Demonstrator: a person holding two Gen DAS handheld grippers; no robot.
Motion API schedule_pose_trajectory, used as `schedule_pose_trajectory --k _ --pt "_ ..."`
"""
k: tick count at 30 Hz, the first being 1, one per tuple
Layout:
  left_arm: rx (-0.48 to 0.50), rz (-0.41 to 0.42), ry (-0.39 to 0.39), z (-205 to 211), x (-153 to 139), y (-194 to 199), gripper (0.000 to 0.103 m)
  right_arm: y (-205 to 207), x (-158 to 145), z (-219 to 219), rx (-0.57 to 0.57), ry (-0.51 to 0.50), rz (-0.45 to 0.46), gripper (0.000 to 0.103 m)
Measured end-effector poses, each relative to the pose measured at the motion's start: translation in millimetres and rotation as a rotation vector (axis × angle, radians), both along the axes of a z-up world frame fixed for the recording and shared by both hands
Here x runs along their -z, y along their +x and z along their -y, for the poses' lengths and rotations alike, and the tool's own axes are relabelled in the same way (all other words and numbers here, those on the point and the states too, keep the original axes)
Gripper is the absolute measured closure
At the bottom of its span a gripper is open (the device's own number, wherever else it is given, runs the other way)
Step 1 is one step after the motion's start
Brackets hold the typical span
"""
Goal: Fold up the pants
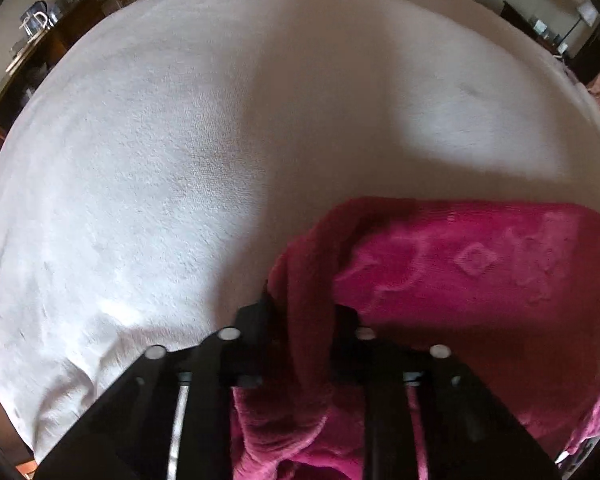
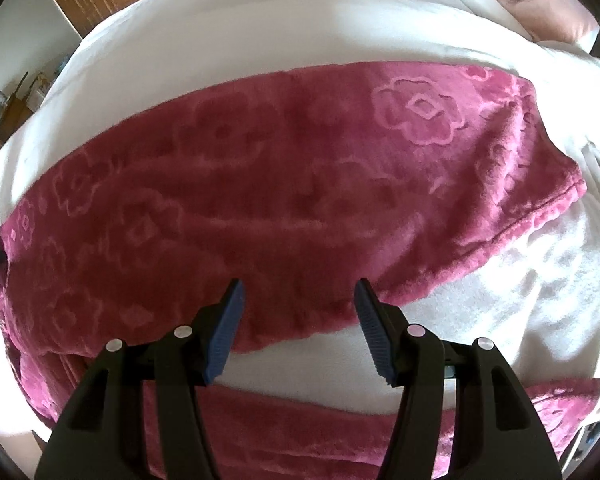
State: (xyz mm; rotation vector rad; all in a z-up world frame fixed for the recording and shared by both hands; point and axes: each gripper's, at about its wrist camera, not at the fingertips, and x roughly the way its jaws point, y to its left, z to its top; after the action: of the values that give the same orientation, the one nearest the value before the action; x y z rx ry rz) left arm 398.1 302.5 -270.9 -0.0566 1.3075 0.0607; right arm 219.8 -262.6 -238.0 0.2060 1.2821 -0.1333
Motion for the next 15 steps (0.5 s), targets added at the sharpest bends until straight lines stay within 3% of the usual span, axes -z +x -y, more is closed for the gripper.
schedule_pose_trajectory --k 6,15 --pt "-0.002 0.057 -0.018 1.5 -33.9 -21.8 0.09 18.9 -7.1 32.1 0.091 0.04 0.017 0.044" --pt "-0.021 0.129 -0.048 0.1 -84.8 -79.2 0.09 52.7 -19.7 153.4 0.409 0.102 0.032 0.044"
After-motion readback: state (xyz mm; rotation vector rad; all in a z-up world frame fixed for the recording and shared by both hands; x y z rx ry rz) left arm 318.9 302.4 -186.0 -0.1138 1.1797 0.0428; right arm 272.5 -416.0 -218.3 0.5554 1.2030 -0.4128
